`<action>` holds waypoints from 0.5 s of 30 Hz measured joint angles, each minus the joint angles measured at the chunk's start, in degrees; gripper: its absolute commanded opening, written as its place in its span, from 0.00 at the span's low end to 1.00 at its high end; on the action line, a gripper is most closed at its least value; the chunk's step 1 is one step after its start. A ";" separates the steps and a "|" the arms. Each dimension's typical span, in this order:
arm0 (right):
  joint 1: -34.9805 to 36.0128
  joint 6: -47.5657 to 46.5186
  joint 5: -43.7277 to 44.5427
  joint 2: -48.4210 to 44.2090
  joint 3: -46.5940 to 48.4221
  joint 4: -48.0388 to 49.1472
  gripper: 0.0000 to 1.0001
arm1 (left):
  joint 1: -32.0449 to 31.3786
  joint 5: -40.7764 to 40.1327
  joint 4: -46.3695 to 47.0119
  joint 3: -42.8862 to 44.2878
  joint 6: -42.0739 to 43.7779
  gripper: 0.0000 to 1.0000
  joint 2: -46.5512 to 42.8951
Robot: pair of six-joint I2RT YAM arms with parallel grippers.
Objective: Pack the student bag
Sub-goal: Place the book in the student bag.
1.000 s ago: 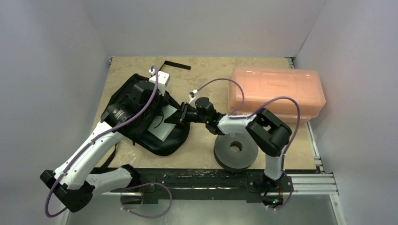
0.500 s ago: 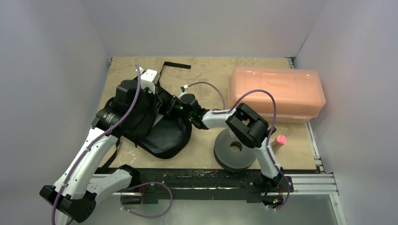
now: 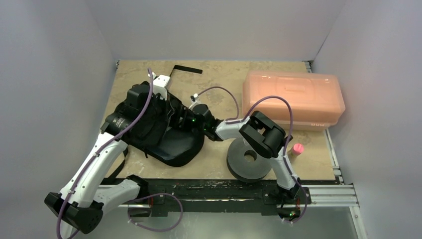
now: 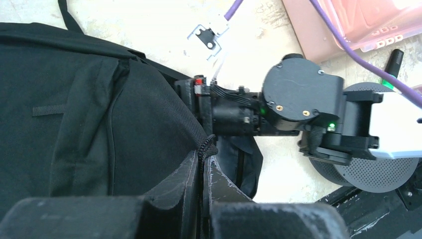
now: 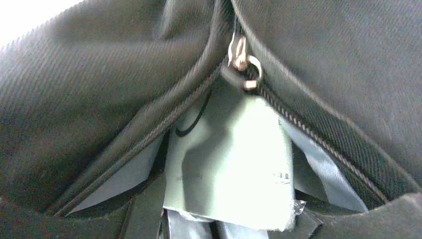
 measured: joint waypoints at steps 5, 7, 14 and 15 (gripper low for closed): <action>0.00 -2.43 -2.36 -5.09 -7.39 1.44 0.67 | 0.00 0.04 -0.20 0.00 0.00 0.00 0.57; 0.00 -2.86 -2.67 -6.08 -9.09 2.73 0.53 | 0.00 0.11 -0.20 0.00 -0.02 0.00 0.70; 0.07 -2.67 -4.52 -4.68 -7.78 5.31 0.00 | -0.02 1.53 0.04 0.00 0.00 0.00 0.81; 0.07 -2.67 -4.72 -3.72 -6.36 5.35 0.00 | -0.02 1.53 0.04 0.00 0.00 0.00 0.83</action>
